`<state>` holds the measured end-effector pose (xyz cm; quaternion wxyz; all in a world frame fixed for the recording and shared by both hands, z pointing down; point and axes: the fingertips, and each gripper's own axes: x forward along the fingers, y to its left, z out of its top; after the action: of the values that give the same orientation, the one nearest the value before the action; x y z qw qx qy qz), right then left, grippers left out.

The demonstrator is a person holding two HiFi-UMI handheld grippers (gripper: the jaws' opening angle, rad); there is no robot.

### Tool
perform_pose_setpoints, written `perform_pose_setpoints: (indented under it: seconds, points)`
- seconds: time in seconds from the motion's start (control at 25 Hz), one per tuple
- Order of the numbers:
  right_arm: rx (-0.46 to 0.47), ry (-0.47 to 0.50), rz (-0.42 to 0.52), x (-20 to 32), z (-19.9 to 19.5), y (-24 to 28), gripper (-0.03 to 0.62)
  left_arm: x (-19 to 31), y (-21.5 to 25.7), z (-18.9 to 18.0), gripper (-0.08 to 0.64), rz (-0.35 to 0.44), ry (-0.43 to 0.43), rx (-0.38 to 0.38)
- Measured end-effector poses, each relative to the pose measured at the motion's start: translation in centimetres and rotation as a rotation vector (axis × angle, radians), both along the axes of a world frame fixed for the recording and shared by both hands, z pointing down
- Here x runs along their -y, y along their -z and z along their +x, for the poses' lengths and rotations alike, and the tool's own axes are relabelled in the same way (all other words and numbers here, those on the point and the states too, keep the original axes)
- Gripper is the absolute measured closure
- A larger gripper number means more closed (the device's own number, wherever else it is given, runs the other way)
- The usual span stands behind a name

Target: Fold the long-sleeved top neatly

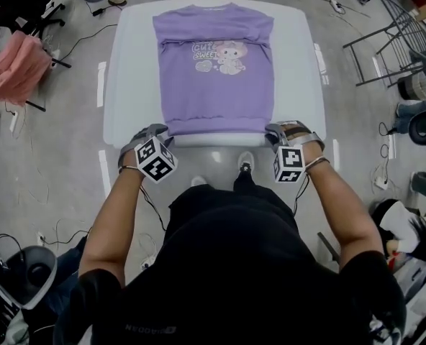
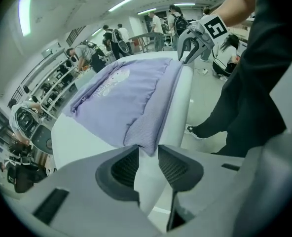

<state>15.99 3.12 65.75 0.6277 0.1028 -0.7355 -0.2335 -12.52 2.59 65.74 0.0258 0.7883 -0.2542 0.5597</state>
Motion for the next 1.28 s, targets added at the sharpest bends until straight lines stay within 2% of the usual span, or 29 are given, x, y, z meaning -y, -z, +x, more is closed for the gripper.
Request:
perform_pose_setpoints:
  seconds: [0.2,0.32,0.36,0.4,0.48,0.6,0.72,0.88,1.04,1.12,1.2,1.28]
  points:
    - [-0.044,0.079,-0.012,0.8,-0.6,-0.5,0.494,0.8,-0.4,-0.4,0.437,0.005,-0.072,0.063]
    - [-0.034,0.104,-0.003,0.9,-1.0,-0.5,0.512,1.1,-0.4,-0.8,0.448,-0.018,-0.008,0.031]
    - [-0.023,0.11,0.002,0.9,-1.0,-0.3,0.548,1.2,-0.1,-0.9,0.471,-0.019,0.026,0.013]
    - [-0.009,0.114,-0.001,0.8,-1.1,-0.2,0.568,1.4,0.1,-1.0,0.528,-0.016,0.058,-0.004]
    - [0.026,0.115,-0.014,0.4,-1.2,0.1,0.573,1.6,0.7,-1.2,0.529,-0.016,0.101,-0.031]
    - [0.072,0.118,0.02,0.2,-1.0,1.0,0.577,1.0,1.1,-1.4,0.535,-0.025,0.118,-0.048]
    - [0.12,0.09,0.004,-0.5,-0.6,1.8,0.58,-0.2,1.3,-1.7,0.537,-0.06,0.107,-0.045]
    - [0.207,0.004,-0.108,-2.4,-0.4,3.1,0.581,-2.2,2.0,-2.0,0.538,-0.139,0.082,-0.044]
    - [0.253,-0.055,-0.186,-4.4,-0.4,3.7,0.582,-3.8,2.1,-2.3,0.538,-0.188,0.067,-0.033]
    - [0.266,-0.081,-0.184,-4.7,-0.4,3.6,0.581,-3.8,1.6,-2.5,0.538,-0.153,0.055,-0.025]
    - [0.261,-0.09,-0.148,-4.6,-0.5,3.3,0.581,-3.5,1.1,-2.6,0.532,-0.078,0.018,0.017]
    - [0.243,-0.084,-0.116,-4.4,-0.8,2.9,0.58,-3.3,0.9,-2.8,0.487,-0.022,-0.022,0.062]
